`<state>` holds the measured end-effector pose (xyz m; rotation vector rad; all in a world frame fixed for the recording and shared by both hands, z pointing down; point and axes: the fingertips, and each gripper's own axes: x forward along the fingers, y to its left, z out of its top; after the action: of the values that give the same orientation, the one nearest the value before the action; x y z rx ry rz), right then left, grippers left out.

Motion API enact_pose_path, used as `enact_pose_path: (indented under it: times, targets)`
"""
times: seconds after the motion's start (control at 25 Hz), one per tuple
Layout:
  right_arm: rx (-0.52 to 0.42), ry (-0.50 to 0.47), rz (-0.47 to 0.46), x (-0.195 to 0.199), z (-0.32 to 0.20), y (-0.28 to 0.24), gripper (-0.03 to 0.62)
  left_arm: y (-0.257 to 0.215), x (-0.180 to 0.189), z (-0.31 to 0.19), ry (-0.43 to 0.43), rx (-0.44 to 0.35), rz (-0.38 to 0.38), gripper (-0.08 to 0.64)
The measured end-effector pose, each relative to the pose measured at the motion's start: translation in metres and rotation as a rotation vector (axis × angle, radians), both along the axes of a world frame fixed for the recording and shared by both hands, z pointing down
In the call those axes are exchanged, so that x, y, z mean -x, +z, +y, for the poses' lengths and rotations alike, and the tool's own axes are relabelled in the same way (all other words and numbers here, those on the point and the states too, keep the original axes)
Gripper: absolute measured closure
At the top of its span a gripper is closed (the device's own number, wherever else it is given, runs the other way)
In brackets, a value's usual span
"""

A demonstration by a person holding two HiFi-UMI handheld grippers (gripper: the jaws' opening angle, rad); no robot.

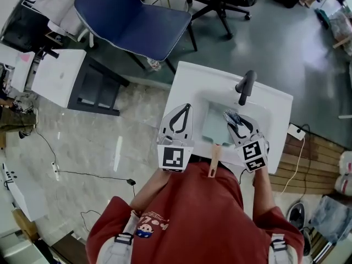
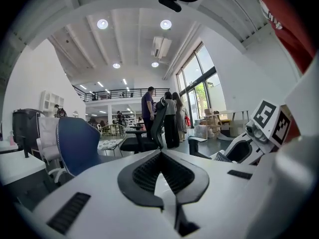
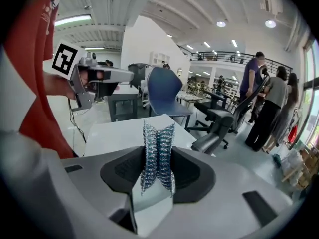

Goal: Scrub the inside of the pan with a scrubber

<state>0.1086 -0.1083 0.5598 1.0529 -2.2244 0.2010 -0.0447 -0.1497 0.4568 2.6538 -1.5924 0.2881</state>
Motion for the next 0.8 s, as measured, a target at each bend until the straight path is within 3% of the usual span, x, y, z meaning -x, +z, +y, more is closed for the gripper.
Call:
enact_pose_path:
  times: [0.44,0.8]
  targets:
    - [0.296,-0.216,0.135,0.008,0.027,0.088,0.419,0.009,-0.001,0.007,0.015,-0.021,-0.009,0.548]
    - [0.537,-0.363,0.127,0.013,0.052,0.127,0.419,0.013,0.001,0.01,0.01,-0.005,-0.001,0.548]
